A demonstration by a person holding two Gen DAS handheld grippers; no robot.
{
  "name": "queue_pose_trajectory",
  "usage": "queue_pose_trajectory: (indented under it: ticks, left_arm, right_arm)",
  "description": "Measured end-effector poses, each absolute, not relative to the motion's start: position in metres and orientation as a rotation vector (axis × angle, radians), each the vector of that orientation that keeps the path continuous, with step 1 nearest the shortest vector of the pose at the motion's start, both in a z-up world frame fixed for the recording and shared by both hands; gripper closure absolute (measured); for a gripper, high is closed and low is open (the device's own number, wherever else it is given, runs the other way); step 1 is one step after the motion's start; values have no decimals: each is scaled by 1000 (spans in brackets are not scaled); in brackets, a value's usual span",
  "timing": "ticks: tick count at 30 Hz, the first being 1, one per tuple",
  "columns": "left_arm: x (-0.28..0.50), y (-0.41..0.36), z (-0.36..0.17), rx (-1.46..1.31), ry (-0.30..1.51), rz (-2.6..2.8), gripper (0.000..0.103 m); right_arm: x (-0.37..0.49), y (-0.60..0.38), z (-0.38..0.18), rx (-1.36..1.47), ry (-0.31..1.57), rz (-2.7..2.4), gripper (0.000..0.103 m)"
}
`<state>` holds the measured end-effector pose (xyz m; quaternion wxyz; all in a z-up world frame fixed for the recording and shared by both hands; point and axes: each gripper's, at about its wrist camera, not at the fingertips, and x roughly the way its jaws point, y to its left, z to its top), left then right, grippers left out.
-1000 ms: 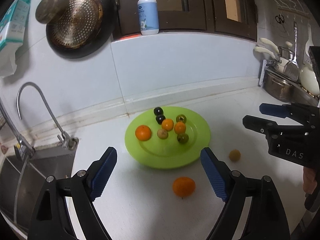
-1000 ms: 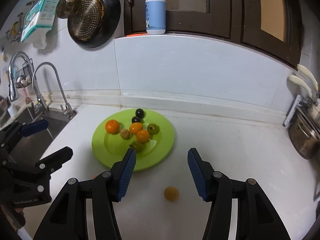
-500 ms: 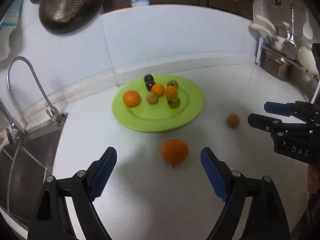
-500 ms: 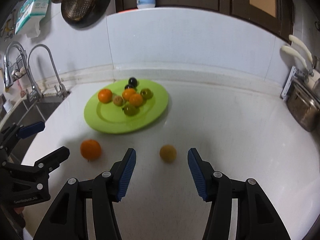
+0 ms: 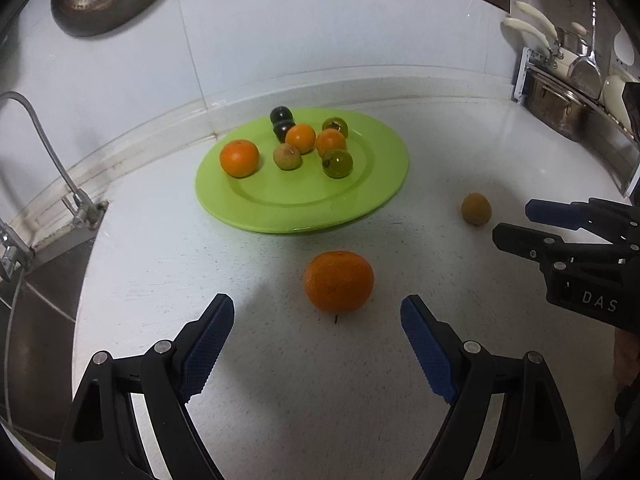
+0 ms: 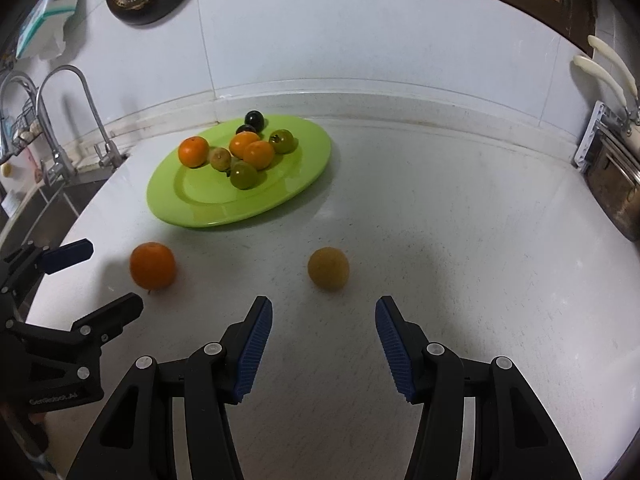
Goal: Organize fruits
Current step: 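Withdraw both grippers and move them toward the last orange and yellow fruit, then grasp the large orange with the left gripper while the right grasps the yellow fruit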
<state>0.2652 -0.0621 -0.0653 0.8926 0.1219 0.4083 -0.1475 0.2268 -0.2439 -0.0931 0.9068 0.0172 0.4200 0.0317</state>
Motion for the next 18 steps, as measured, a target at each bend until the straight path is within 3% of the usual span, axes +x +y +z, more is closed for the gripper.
queue_pose_trajectory:
  ticks: [9, 18]
  left_arm:
    - [282, -64, -75, 240, 881, -307, 30]
    - [292, -65, -78, 196, 906, -326, 45]
  right_arm:
    - [246, -247, -102, 39, 882, 78, 49]
    - [260, -250, -107, 53, 895, 99, 58]
